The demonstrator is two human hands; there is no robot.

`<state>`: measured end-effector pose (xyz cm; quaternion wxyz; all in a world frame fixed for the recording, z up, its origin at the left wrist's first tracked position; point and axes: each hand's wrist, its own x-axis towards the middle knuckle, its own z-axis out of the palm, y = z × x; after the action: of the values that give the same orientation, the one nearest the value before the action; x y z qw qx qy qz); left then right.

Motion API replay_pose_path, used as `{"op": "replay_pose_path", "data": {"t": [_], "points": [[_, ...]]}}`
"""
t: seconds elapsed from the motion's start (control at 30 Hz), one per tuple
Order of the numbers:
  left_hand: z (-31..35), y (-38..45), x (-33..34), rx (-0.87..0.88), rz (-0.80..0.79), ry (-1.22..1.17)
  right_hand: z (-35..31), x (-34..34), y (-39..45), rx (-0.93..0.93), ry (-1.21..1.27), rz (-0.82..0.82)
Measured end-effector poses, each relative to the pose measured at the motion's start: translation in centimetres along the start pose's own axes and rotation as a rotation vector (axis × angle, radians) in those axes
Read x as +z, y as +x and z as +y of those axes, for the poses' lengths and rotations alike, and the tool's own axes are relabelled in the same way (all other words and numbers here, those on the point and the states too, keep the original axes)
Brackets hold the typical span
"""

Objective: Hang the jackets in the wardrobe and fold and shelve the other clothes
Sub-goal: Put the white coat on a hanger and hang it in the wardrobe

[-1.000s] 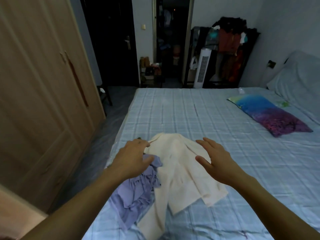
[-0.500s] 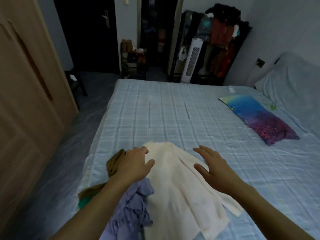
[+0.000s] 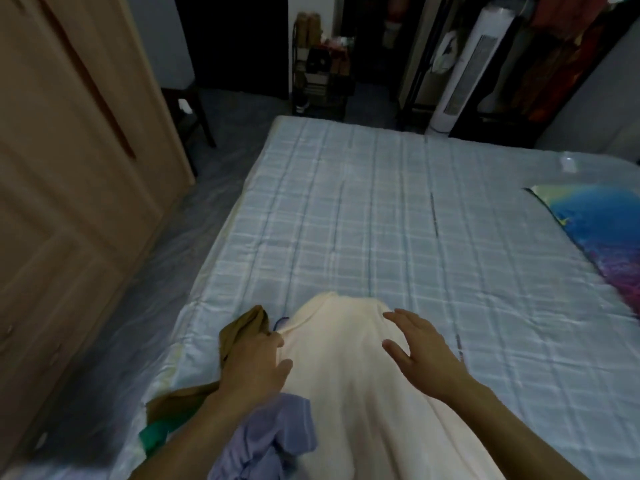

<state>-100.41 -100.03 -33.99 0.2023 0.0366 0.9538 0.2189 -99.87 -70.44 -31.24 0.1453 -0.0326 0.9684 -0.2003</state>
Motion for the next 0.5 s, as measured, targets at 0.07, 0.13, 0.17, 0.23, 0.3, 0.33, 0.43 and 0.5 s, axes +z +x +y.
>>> {"op": "replay_pose_path", "data": {"t": [0.07, 0.13, 0.17, 0.23, 0.3, 0.33, 0.43, 0.5], "points": [[-1.3, 2.2, 1.5, -0.052, -0.018, -0.035, 0.9, 1.9, 4.4, -0.008, 0.013, -0.036], [-2.3, 4.5, 2.8, -0.113, -0.008, -0.053, 1.6, 4.3, 8.5, -0.034, 0.029, -0.058], [-2.8, 5.8, 3.6, -0.123, 0.009, -0.044, 1.9, 5.5, 10.3, -0.033, 0.032, -0.08], [-3.3, 8.5, 5.2, -0.109, 0.001, -0.01, 2.8, 7.8, 13.7, -0.046, 0.03, -0.112], [-3.6, 10.9, 6.7, -0.134, -0.058, 0.009, 3.7, 9.7, 16.6, -0.064, 0.032, -0.117], [-3.8, 12.0, 7.6, -0.15, -0.066, 0.049, 4.2, 10.6, 17.9, -0.066, 0.035, -0.115], [-4.7, 14.0, 10.4, -0.239, -0.065, 0.19, 5.4, 13.1, 21.5, -0.052, 0.021, -0.12], [-5.0, 14.5, 12.3, -0.308, -0.082, 0.205, 5.7, 14.9, 23.5, -0.062, -0.019, -0.15]]}}
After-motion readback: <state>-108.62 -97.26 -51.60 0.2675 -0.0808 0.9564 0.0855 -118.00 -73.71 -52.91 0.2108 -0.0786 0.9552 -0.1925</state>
